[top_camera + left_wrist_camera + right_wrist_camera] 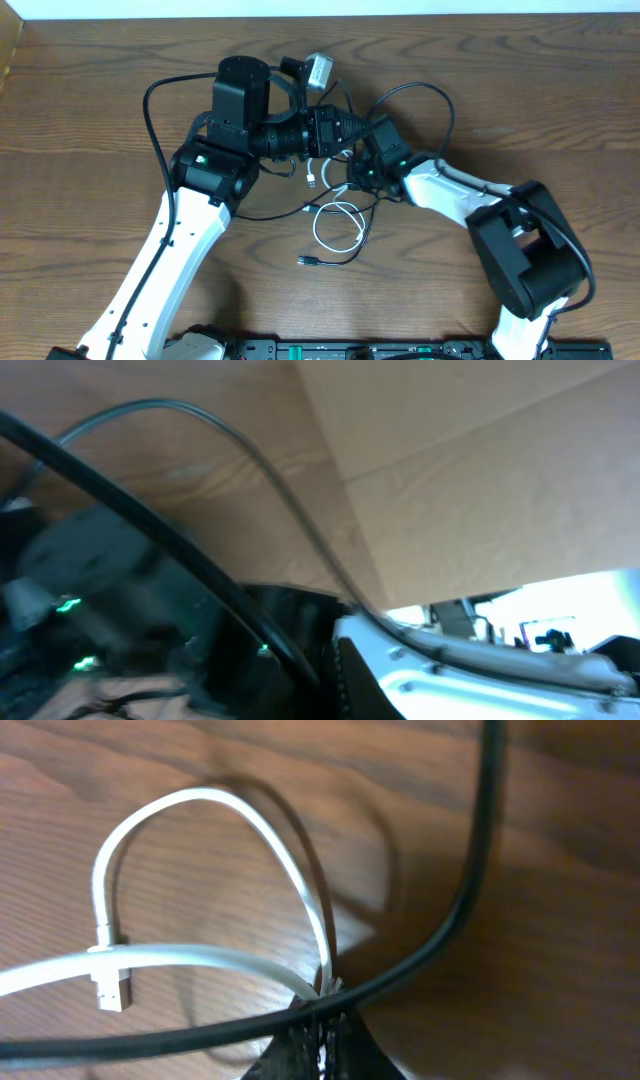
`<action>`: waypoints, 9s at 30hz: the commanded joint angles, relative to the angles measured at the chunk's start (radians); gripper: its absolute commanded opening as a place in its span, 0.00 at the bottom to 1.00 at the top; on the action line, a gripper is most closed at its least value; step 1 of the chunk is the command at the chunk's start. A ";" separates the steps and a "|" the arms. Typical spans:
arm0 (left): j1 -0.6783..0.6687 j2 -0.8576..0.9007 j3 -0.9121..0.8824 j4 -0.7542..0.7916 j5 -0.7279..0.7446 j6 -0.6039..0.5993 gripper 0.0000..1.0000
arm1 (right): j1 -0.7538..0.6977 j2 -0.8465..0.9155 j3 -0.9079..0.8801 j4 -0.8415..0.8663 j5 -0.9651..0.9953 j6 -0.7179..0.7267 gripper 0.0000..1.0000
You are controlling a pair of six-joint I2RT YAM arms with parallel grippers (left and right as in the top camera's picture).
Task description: Untangle cables
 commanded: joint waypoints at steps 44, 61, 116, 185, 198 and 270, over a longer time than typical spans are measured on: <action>0.063 -0.005 0.013 -0.550 -0.916 0.128 0.08 | -1.088 -0.253 0.567 -0.850 0.306 -0.261 0.01; 0.063 -0.005 0.013 -0.549 -0.916 0.128 0.08 | -1.069 -0.245 0.468 -0.954 -0.078 -0.417 0.56; 0.063 -0.005 0.013 -0.556 -0.916 0.128 0.08 | -1.205 -0.099 -0.053 -0.369 0.324 -0.089 0.01; 0.063 -0.003 0.013 -0.636 -0.686 0.280 0.62 | -0.319 -0.179 0.227 -0.767 -0.321 -0.637 0.91; 0.063 -0.003 0.003 -0.662 -0.686 0.280 0.21 | -0.106 -0.179 0.227 -0.659 -0.323 -0.639 0.80; 0.063 0.211 -0.023 -0.665 -0.744 0.272 0.36 | -0.046 -0.079 0.090 -0.447 0.113 0.042 0.01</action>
